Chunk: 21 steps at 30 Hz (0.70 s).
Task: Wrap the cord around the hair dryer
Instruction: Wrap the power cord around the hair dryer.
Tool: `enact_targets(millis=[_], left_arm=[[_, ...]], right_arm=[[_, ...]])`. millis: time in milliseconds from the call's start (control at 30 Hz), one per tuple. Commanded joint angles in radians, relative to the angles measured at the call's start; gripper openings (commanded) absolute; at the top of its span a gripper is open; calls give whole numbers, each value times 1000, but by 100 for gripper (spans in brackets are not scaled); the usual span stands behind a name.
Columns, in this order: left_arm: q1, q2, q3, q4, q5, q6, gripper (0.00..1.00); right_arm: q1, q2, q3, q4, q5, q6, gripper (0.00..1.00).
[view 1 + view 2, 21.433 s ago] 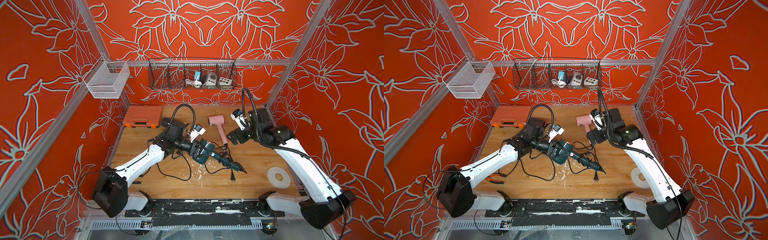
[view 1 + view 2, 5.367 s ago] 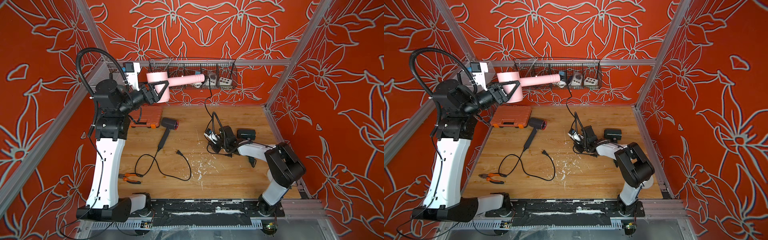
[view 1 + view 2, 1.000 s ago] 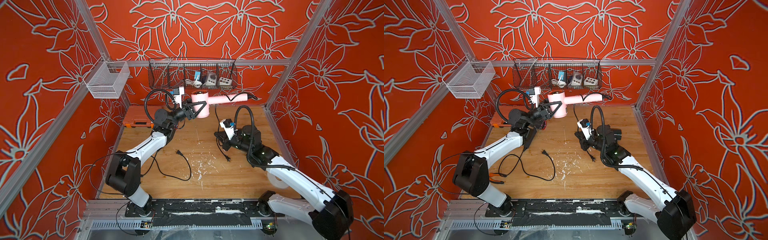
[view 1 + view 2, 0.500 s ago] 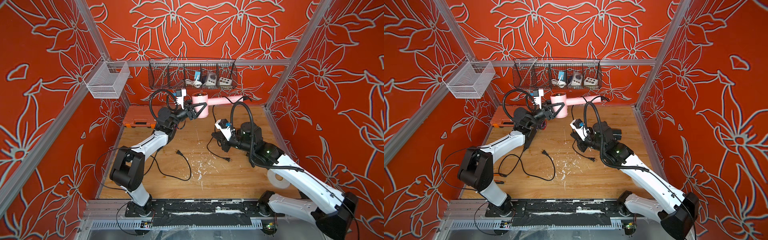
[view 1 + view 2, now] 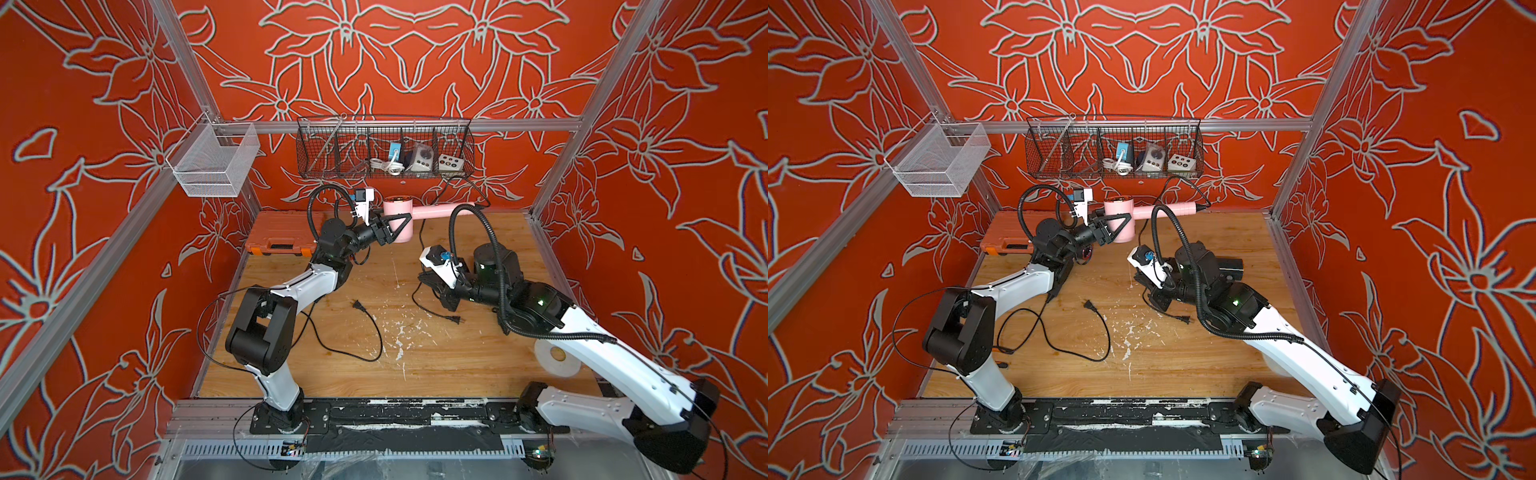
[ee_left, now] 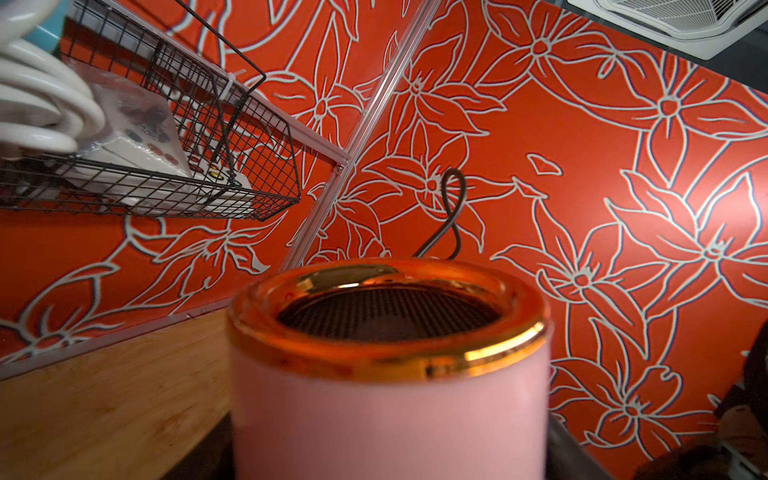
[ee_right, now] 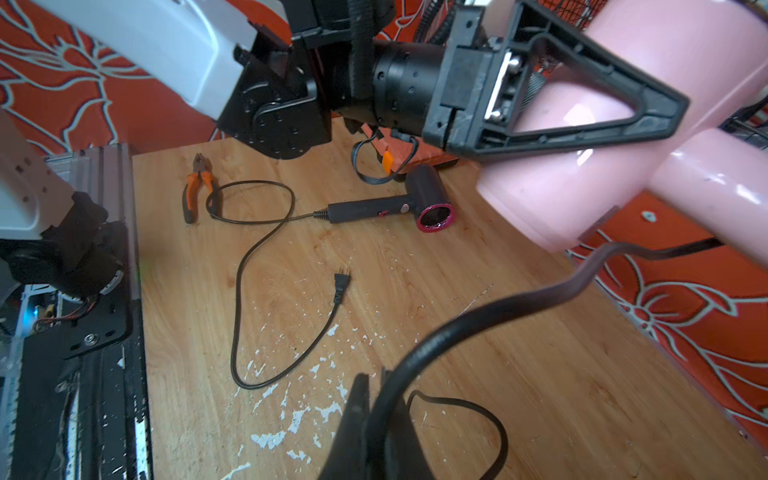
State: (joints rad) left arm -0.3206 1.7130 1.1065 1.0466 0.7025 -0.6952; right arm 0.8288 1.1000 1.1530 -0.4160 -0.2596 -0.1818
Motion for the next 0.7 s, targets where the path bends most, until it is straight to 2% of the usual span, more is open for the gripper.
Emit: enact_targets(millis=[0,233,433,667], left_arm=[[19,7,26,70,-51,13,0],[44,13,33,58,-75,19,0],[52,4,19,18,-62,56,0],[49,-62,-51,-67,-17,128,0]], right_arm=[[46,-7,28,-28,-11,-42,0],[127,10,53,-64,0,-80,0],[158,16,102,-114,10,-117,0],[147,74,303,-362,85,-267,0]])
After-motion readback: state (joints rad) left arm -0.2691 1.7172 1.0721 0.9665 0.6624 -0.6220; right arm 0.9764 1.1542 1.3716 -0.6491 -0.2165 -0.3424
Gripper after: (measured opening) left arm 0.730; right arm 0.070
